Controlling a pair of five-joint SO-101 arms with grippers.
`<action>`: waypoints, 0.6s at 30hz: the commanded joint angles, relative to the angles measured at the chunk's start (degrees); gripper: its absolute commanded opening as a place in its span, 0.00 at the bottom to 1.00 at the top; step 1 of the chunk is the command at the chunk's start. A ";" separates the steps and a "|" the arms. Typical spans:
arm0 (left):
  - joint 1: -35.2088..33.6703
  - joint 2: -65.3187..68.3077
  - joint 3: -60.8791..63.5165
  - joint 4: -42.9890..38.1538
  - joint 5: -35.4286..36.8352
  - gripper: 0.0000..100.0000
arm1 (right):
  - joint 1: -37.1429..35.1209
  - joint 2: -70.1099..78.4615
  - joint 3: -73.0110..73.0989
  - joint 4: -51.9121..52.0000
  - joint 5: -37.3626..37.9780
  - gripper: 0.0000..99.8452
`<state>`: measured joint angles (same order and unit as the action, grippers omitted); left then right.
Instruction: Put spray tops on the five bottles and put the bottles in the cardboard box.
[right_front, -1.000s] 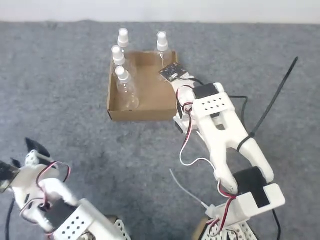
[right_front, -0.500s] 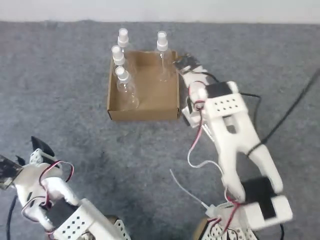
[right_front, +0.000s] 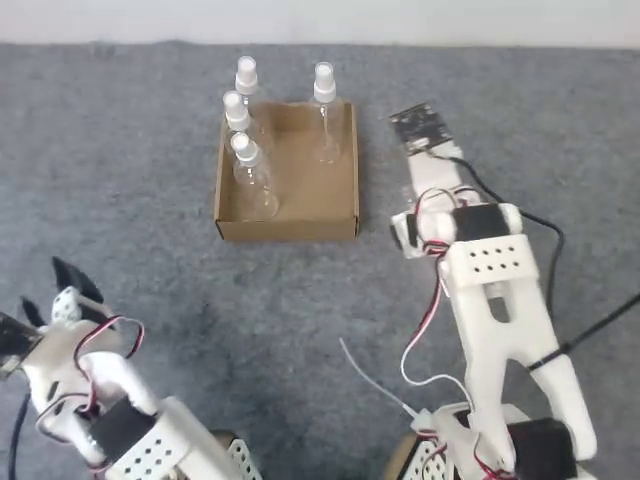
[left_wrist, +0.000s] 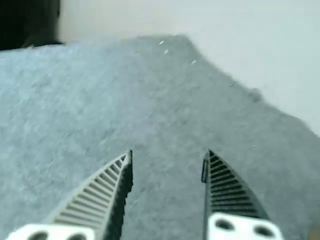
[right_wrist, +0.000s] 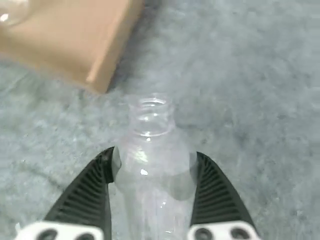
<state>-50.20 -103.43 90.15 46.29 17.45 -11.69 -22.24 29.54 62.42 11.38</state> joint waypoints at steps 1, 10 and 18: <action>7.74 0.35 -7.60 2.81 -6.15 0.21 | 3.47 -3.56 -0.70 -1.19 -2.29 0.01; 32.09 0.35 -15.52 12.40 -14.51 0.21 | 12.88 -3.56 -0.35 -6.20 -10.37 0.01; 53.98 0.79 -16.92 21.19 -23.30 0.21 | 16.57 -3.56 -0.35 -8.40 -12.84 0.01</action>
<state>-5.27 -103.43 76.44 63.78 -2.33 3.60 -22.24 29.54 55.65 -0.66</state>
